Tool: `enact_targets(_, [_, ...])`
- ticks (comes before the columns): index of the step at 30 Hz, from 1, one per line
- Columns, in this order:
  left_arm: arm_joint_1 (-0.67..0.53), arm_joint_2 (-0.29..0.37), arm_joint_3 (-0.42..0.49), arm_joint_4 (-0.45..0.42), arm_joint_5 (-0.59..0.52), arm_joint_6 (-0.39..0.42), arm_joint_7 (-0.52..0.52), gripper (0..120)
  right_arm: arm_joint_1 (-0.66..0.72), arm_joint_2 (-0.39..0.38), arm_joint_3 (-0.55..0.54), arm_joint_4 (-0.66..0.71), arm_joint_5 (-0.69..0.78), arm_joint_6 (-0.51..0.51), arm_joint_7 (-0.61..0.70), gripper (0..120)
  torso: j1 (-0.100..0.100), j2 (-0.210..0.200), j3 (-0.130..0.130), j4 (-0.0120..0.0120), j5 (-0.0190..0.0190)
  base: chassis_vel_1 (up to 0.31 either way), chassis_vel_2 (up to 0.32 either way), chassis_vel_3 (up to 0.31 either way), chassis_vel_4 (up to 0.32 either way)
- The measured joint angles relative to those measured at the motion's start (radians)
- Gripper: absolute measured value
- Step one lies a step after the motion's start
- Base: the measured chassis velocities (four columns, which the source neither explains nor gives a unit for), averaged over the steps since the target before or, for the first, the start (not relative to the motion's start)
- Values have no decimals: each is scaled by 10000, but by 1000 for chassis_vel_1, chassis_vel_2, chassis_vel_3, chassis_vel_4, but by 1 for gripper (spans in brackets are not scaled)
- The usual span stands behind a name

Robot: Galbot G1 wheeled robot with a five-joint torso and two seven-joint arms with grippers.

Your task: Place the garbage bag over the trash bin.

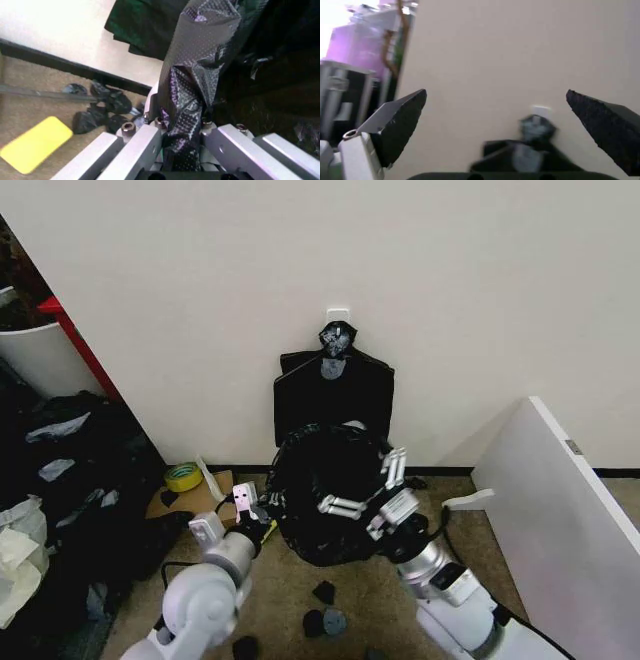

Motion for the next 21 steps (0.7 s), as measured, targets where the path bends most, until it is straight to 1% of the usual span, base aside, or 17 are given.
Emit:
enact_targets(1, [33, 64, 43, 68, 307, -199, 237, 0, 5, -70, 97, 33, 244, -78, 74, 100, 0, 0, 0, 1, -1, 0, 0, 0, 0])
enact_targets(4, [98, 477, 200, 490, 1967, -1385, 1571, 0, 206, -489, 284, 151, 1780, -209, -21, 100, 0, 0, 0, 0, -1, 0, 0, 0, 0])
enact_targets(5, [104, 650, 234, 671, 2473, -1827, 2027, 0, 312, -659, 314, 141, 2421, -152, -256, 100, 0, 0, 0, 1, -1, 0, 0, 0, 0])
enact_targets(6, [103, 775, 250, 790, 2751, -2073, 2275, 0, 384, -778, 330, 104, 2809, -85, -451, 100, 0, 0, 0, 1, -3, 0, 0, 0, 0])
enact_targets(7, [90, 979, 260, 983, 3120, -2450, 2660, 0, 510, -973, 370, -42, 3442, 40, -885, 100, 0, 1, 0, 1, -5, 0, 0, 0, 0])
enact_targets(8, [90, 979, 260, 983, 3120, -2450, 2660, 0, 510, -973, 370, -42, 3442, 40, -885, 100, 0, 1, 0, 1, -5, 0, 0, 0, 0])
enact_targets(9, [67, 1144, 259, 1160, 3376, -2770, 2973, 0, 618, -1134, 408, -231, 3907, 143, -1291, 100, 0, 0, 0, 2, -4, 0, 0, 0, 0])
enact_targets(11, [-38, 1525, 184, 1704, 3947, -3776, 3834, 0, 929, -1547, 545, -928, 4602, 451, -2335, 100, 0, 0, 1, 2, -2, 0, 0, 0, 0])
enact_targets(14, [-188, 1881, 44, 2329, 4487, -4780, 4726, 0, 1235, -1921, 735, -1990, 4626, 866, -3852, 100, 1, 0, 1, 1, 1, 0, 0, 0, 0])
enact_targets(16, [-242, 1984, -32, 2590, 4622, -5192, 5149, 0, 1309, -2010, 826, -2483, 4403, 966, -4344, 100, 1, 0, 1, 2, -5, 0, 0, 0, 0])
enact_targets(17, [-242, 1984, -32, 2590, 4622, -5192, 5149, 0, 1309, -2010, 826, -2483, 4403, 966, -4344, 100, 1, 0, 1, 2, -5, 0, 0, 0, 0])
enact_targets(19, [-283, 2073, -139, 2827, 4796, -5554, 5594, 0, 1351, -2018, 982, -3081, 4083, 980, -4709, 100, 1, 0, 1, 0, 1, 0, 0, 0, 0])
enact_targets(21, [-304, 2112, -197, 2913, 4845, -5671, 5692, 0, 1356, -1980, 1066, -3524, 3973, 1022, -4912, 100, 1, 0, 1, 0, -2, 0, 0, 0, 0])
